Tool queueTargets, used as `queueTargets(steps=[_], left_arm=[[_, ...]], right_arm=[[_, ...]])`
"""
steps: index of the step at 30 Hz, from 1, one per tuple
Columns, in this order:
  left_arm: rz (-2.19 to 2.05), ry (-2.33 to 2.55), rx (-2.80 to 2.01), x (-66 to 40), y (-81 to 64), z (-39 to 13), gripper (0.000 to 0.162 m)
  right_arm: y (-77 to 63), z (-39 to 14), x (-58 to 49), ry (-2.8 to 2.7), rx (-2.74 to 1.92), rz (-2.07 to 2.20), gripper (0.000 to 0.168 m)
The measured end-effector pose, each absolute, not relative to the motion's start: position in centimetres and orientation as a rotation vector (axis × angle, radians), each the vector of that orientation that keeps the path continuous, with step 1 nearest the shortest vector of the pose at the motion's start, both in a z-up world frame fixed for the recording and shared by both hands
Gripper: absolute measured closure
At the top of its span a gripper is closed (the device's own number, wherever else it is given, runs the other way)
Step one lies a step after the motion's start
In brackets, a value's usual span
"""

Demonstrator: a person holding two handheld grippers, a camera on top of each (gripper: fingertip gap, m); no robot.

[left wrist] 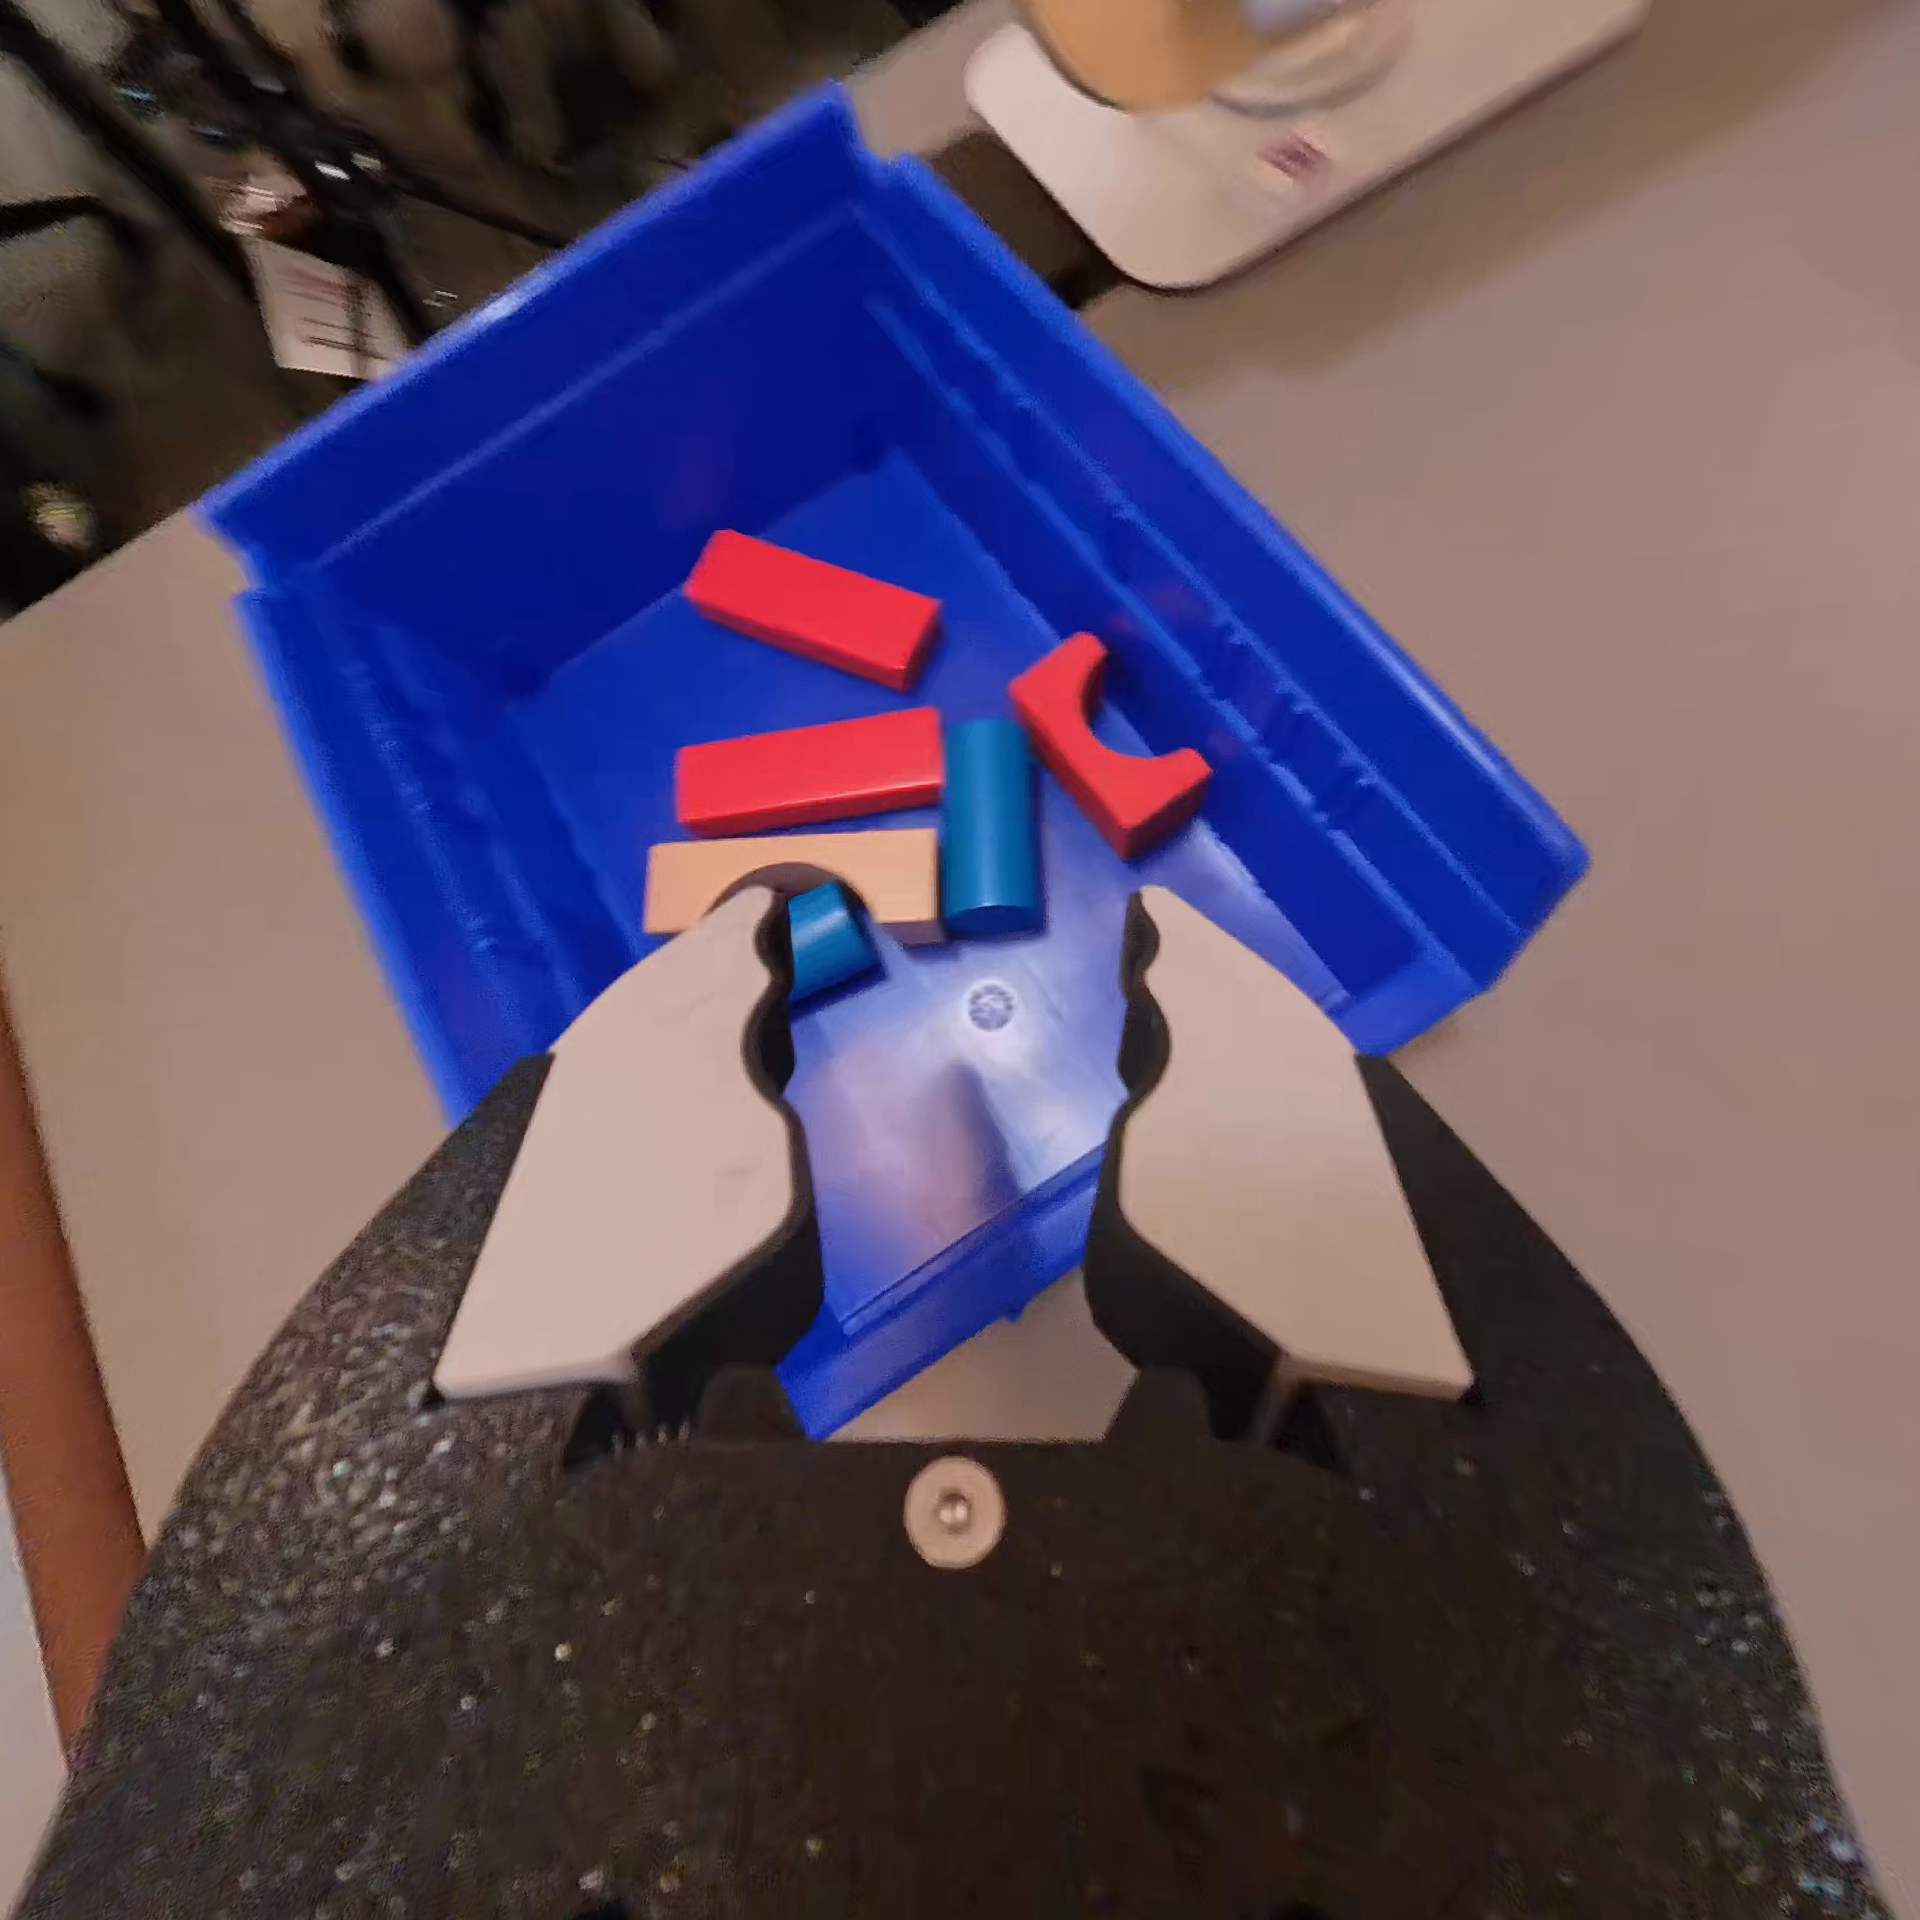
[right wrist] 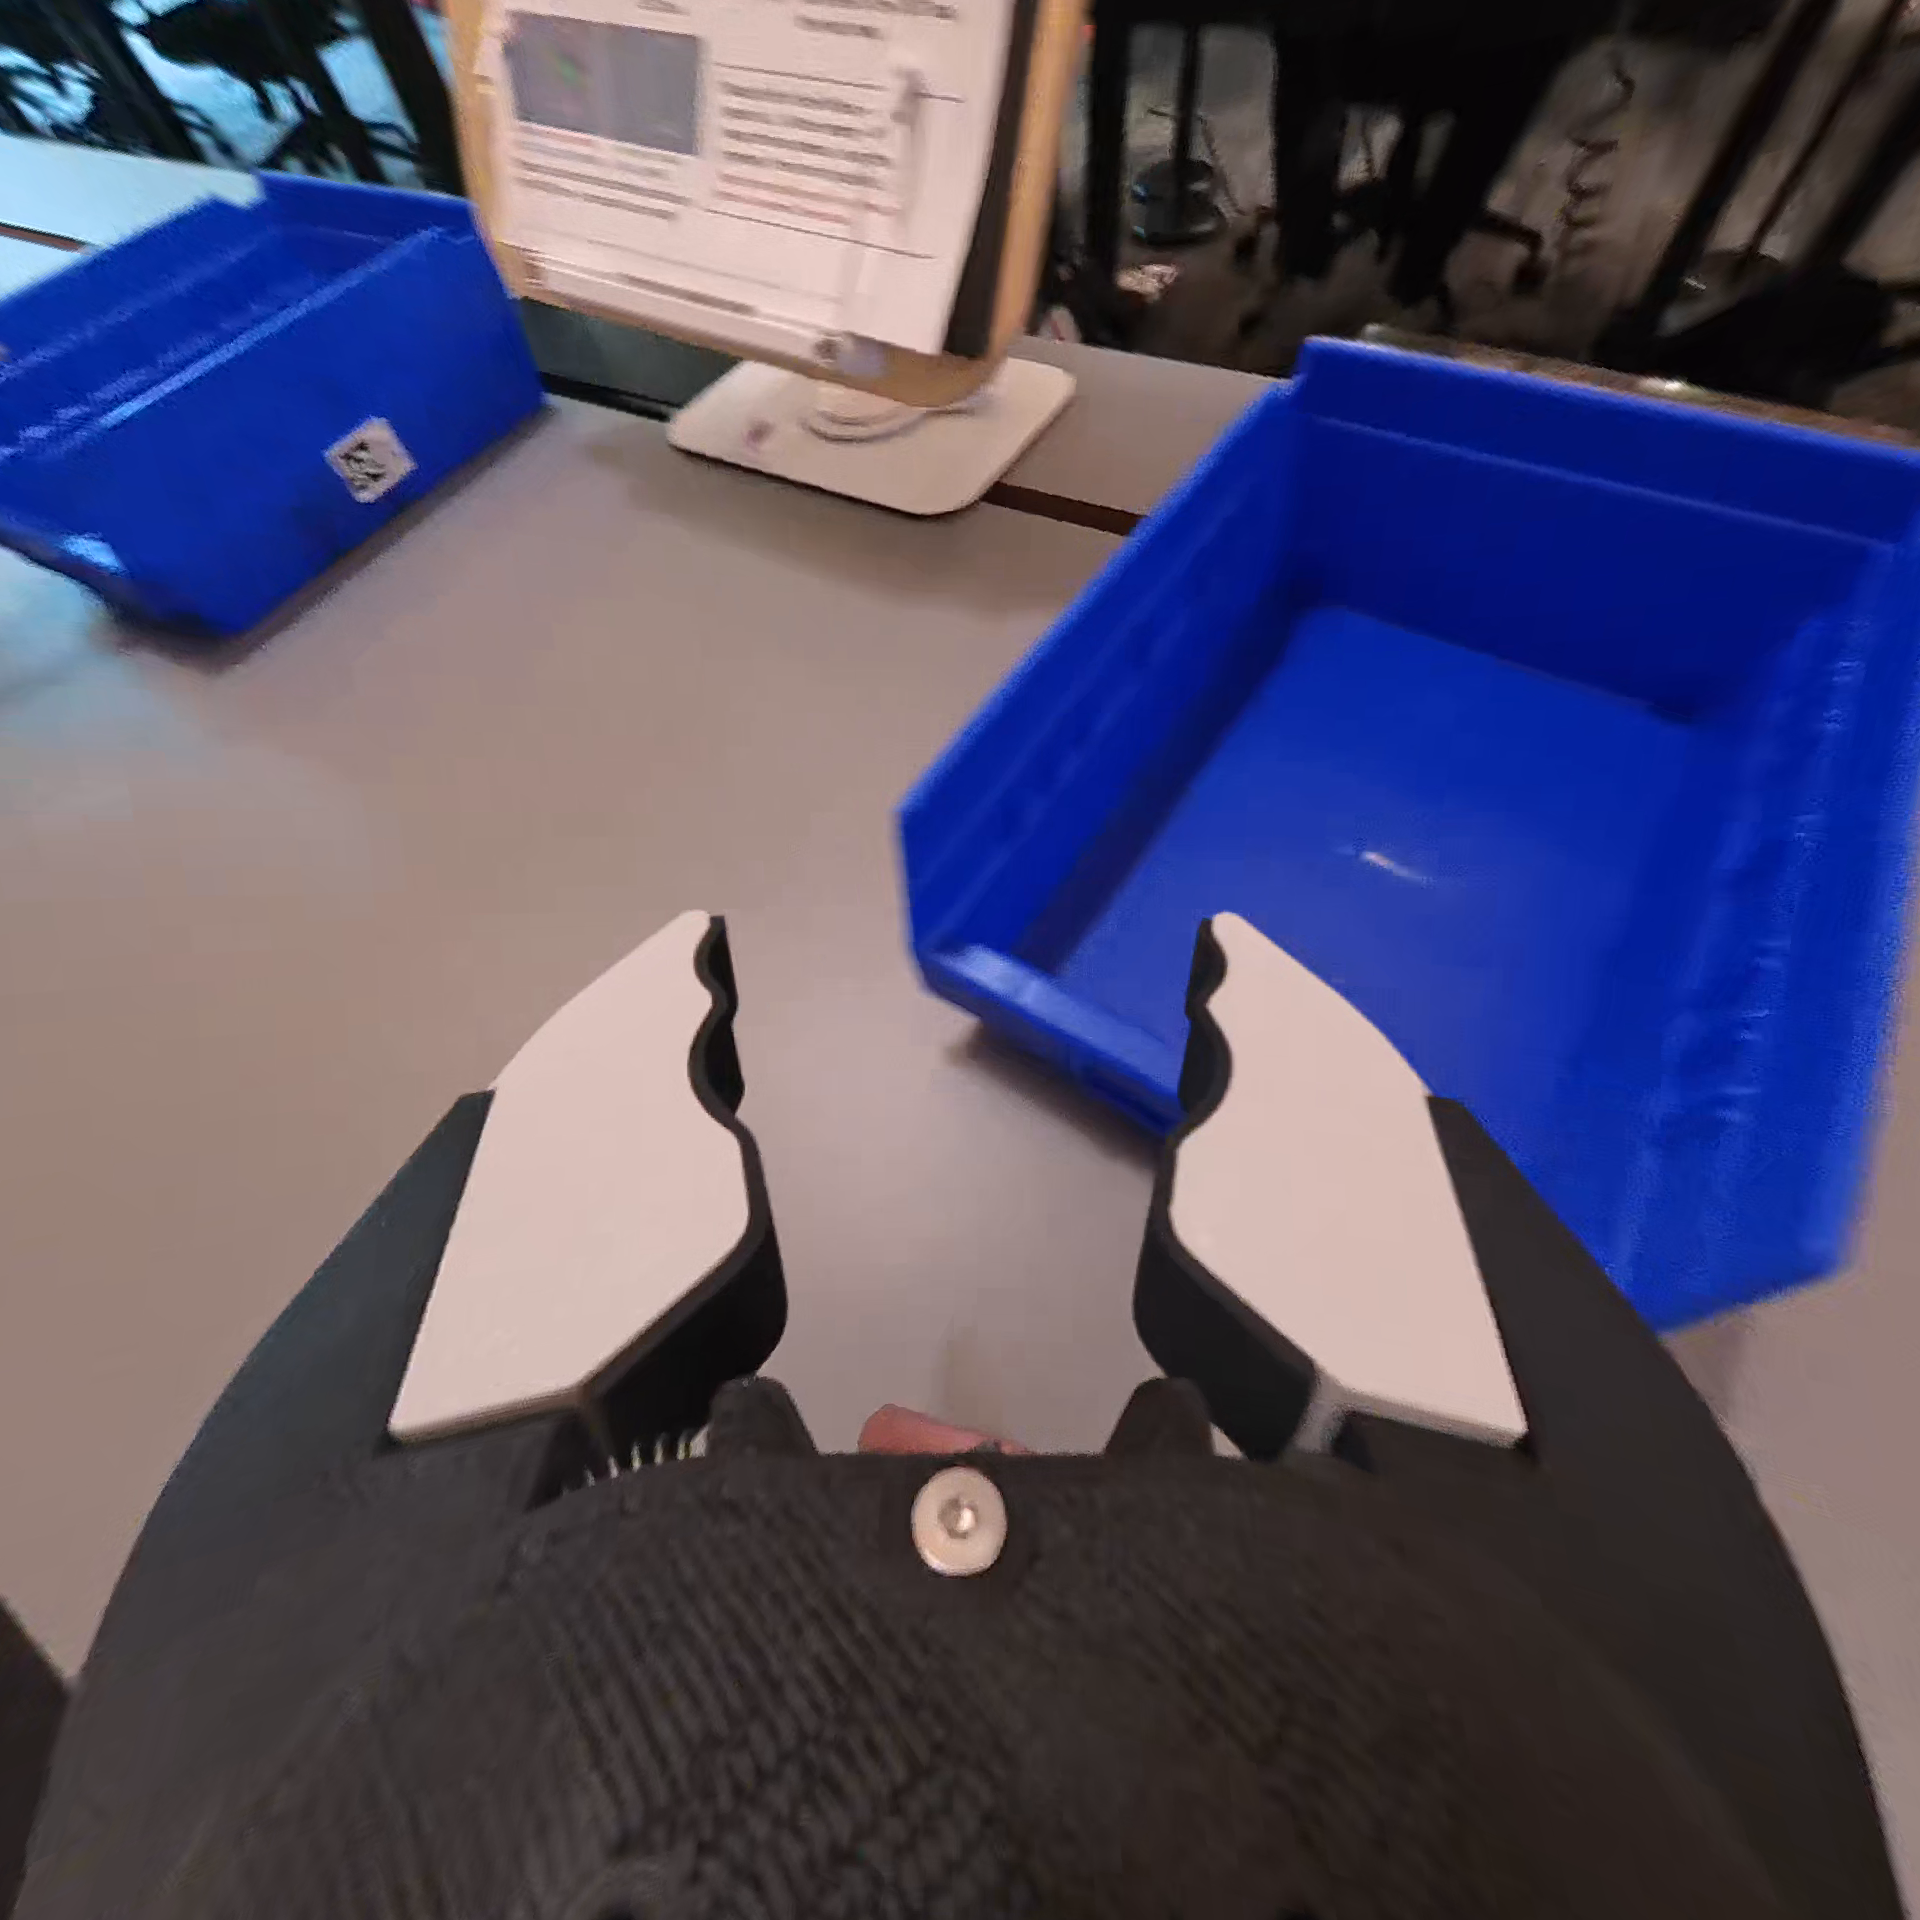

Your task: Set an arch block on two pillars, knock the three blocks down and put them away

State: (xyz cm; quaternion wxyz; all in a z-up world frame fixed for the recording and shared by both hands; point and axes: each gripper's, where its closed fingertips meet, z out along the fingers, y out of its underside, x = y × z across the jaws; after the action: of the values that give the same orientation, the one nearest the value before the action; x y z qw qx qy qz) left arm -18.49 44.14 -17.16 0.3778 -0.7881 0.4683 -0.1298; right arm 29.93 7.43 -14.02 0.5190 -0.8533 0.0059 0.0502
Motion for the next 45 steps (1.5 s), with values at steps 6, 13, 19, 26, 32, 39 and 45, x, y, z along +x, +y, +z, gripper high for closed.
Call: queueTargets(steps=[6,13,19,26,32,39,45], left_arm=[[-0.233,1.444,-2.193,-15.4,45.1,-19.0,0.110],[-0.141,1.562,-2.636,-13.2,47.6,-23.2,0.114],[-0.117,1.615,-2.812,-12.4,47.8,-26.0,0.124],[-0.010,1.716,-2.885,-14.1,46.7,-26.6,0.128],[0.042,1.770,-2.828,-14.9,46.4,-28.3,0.130],[-0.209,1.671,-2.652,-14.3,46.3,-25.4,0.130],[-0.675,1.548,-2.160,-11.1,43.3,-16.3,0.130]], right_arm=[[6.0,-16.7,23.4,-0.055,-2.066,0.203,0.084],[4.1,-19.3,20.6,-0.071,-2.123,0.200,0.084],[1.7,-21.3,19.0,-0.089,-2.167,0.231,0.082],[0.7,-22.4,20.2,-0.055,-2.204,0.183,0.082],[1.9,-22.4,20.0,-0.044,-2.187,0.216,0.083],[3.8,-21.3,18.1,-0.149,-2.168,0.229,0.080],[8.6,-15.6,13.9,-0.372,-1.952,0.359,0.081]])
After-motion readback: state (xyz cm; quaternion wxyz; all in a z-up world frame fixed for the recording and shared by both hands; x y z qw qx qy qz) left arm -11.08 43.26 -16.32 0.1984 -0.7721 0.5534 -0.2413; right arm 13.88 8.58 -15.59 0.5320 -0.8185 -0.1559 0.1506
